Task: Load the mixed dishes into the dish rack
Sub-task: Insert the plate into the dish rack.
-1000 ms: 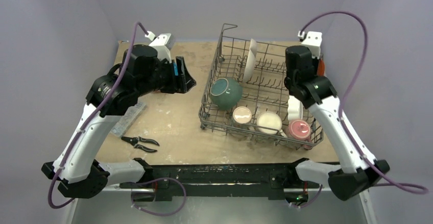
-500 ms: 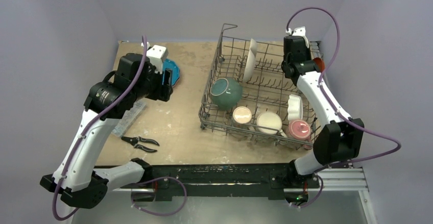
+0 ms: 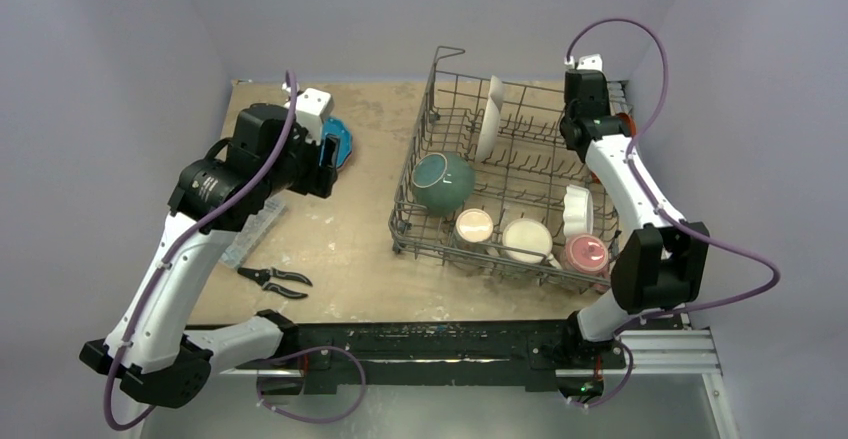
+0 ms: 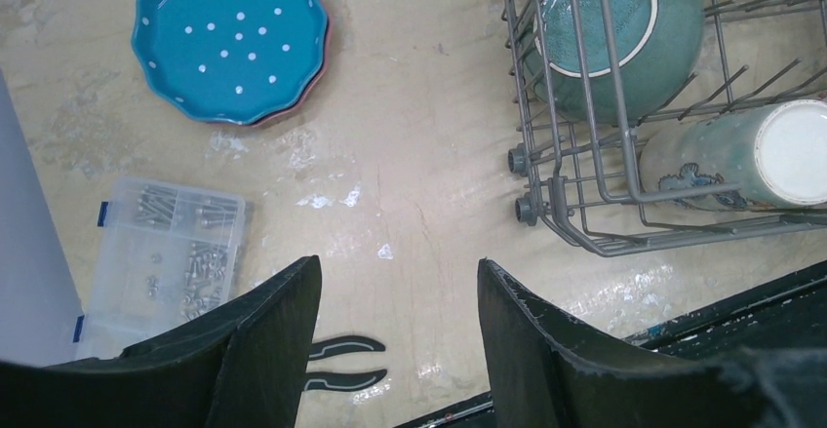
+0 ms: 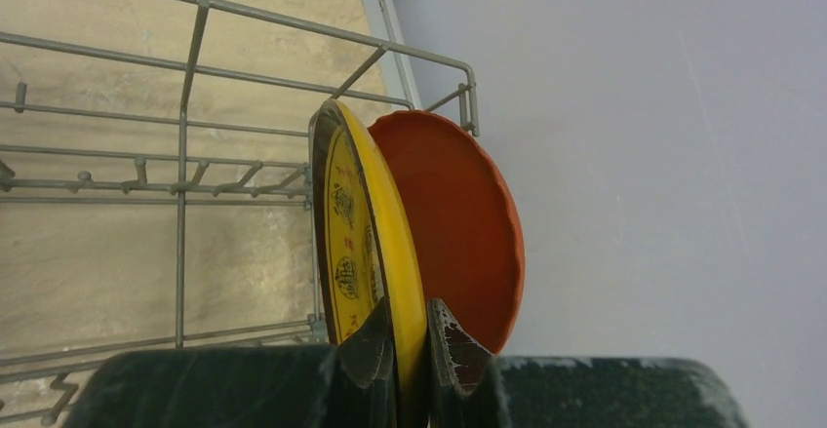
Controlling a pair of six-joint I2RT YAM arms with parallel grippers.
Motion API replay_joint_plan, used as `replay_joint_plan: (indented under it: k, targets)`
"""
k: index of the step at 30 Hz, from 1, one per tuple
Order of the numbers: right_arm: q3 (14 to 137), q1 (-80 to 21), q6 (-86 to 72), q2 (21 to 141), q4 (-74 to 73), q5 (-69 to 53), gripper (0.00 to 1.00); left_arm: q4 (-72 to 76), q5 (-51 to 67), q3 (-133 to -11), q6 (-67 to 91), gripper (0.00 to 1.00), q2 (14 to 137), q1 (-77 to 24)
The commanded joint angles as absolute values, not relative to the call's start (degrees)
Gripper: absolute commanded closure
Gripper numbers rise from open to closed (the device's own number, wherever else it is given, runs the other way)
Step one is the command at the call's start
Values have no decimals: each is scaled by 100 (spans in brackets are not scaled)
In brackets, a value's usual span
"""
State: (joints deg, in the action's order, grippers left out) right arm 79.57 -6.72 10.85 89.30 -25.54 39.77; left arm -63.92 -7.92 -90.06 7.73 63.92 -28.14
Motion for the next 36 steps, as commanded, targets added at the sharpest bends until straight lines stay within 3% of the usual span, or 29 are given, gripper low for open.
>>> replay_joint_plan:
  k: [1, 16, 21, 31, 36]
  targets:
    - [8310, -576, 838, 9163, -2317, 3873, 100, -6214, -834, -9054, 634, 42, 6446, -2812]
    - [8371, -389, 57, 9756, -2562, 3534, 100, -6398, -844, -9193, 647, 42, 6478, -2813]
    - [8451, -369, -152, 9894, -2708, 3463, 90, -6424, -809, -9240, 677, 42, 6528, -2811]
    - [8737, -373, -347, 9573, -3427, 4291, 55, -6451, -643, -9518, 899, 43, 6802, -2812]
    - [9026, -427, -794, 8893, -3657, 3092, 38, -6459, -641, -9718, 1251, 43, 7094, -2804]
